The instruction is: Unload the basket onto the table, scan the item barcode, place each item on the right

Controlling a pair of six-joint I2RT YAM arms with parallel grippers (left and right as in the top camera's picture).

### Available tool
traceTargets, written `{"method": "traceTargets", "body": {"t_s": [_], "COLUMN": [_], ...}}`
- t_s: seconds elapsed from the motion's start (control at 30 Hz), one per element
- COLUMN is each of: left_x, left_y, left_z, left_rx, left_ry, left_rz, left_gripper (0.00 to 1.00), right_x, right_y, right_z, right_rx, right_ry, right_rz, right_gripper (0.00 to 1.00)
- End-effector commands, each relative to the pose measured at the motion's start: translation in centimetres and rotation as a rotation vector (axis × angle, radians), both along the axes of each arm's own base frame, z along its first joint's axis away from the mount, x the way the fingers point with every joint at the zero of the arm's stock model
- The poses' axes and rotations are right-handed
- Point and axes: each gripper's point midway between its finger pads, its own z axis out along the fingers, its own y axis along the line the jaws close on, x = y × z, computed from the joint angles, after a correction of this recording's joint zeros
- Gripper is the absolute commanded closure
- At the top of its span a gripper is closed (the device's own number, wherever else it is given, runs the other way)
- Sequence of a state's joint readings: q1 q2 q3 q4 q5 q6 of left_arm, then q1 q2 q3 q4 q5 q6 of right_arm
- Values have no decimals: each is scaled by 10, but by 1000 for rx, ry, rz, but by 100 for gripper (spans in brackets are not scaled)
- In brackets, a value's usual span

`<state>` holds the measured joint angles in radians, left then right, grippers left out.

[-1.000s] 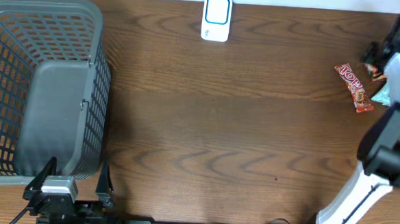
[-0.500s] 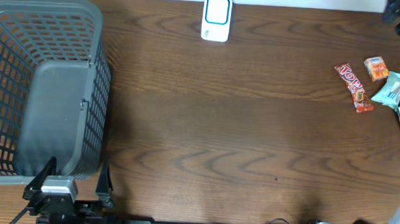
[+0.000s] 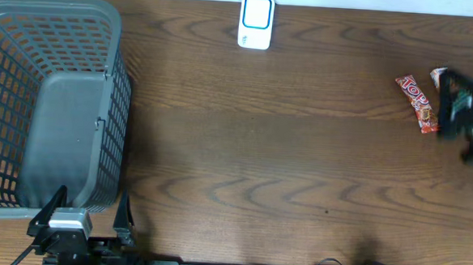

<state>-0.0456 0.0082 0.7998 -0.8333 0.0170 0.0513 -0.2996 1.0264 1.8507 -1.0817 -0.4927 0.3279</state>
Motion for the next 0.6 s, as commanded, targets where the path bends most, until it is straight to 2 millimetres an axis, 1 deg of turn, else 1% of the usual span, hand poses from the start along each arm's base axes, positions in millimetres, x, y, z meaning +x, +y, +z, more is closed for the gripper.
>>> {"method": "traceTargets", "body": {"t_s": [0.0,0.13,0.23,0.37,0.43,0.57], "left_x": [-2,-2,-2,-2,-2,-2], "left_y": [1,1,1,1,1,1], "left_z": [3,3,3,3,3,3], "left_rx": [-5,-5,-5,-5,-5,-5], "left_ry": [-12,-12,-12,-12,-12,-12], "left_rz": [5,5,5,5,5,5], "left_gripper": [2,2,2,2,2,2], "right_x": [-25,-54,-73,-91,-96,-108], "right_y": [9,18,24,30,29,14], "right_z": [1,-4,-13,-24,-31,-47], "right_rx": [-11,-9,-2,8,11,-14], "right_ry": [-14,-9,16,46,76,133], "right_rz": [13,13,13,13,-4,-103], "right_gripper": [1,1,1,1,1,1]}}
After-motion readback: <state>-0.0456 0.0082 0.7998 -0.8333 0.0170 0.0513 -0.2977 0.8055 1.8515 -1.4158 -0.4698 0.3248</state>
